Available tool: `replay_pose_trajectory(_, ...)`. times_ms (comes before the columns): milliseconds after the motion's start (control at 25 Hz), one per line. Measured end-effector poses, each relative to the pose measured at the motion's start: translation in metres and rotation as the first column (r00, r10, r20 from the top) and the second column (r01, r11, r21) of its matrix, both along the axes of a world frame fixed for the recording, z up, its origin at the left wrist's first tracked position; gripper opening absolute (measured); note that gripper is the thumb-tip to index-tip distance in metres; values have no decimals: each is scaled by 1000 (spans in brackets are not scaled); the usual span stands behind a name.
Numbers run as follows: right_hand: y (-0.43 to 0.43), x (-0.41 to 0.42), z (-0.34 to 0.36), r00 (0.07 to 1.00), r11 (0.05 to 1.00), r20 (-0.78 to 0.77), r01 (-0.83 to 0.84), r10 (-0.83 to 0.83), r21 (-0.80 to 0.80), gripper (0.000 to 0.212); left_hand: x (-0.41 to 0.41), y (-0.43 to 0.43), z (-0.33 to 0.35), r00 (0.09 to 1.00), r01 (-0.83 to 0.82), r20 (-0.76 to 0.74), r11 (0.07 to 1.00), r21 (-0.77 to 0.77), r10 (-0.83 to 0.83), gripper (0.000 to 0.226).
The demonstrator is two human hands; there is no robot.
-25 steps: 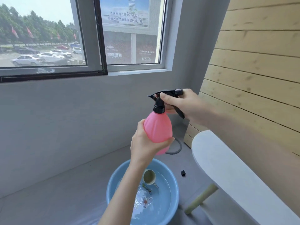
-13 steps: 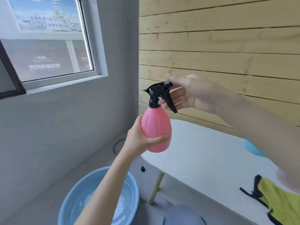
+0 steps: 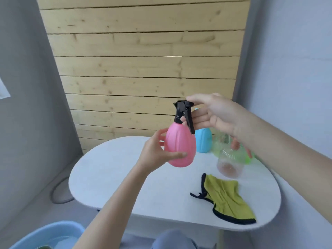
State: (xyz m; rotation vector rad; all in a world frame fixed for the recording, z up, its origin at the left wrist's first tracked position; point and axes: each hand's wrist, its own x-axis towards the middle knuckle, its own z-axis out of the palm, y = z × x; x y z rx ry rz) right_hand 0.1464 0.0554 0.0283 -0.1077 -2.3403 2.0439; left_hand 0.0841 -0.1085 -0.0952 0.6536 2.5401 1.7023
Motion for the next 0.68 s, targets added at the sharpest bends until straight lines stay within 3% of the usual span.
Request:
replay_pose_trajectory(200,51,-14,-38,983,984,87,166,-159,-72,36,-26,63,-35,997,74,13,996,-40,-74,79)
replay_pose_trajectory(560,89,-48,-98,943,951,165,303,-290,-62,21,-72,122,-103,981,180,87,980,-89,-172,75)
replay_pose_trajectory(680,90,-59,-107,934,945,184,320,-305,-60,16,-85,122,-116,970,214,139,971,-110,-199,87)
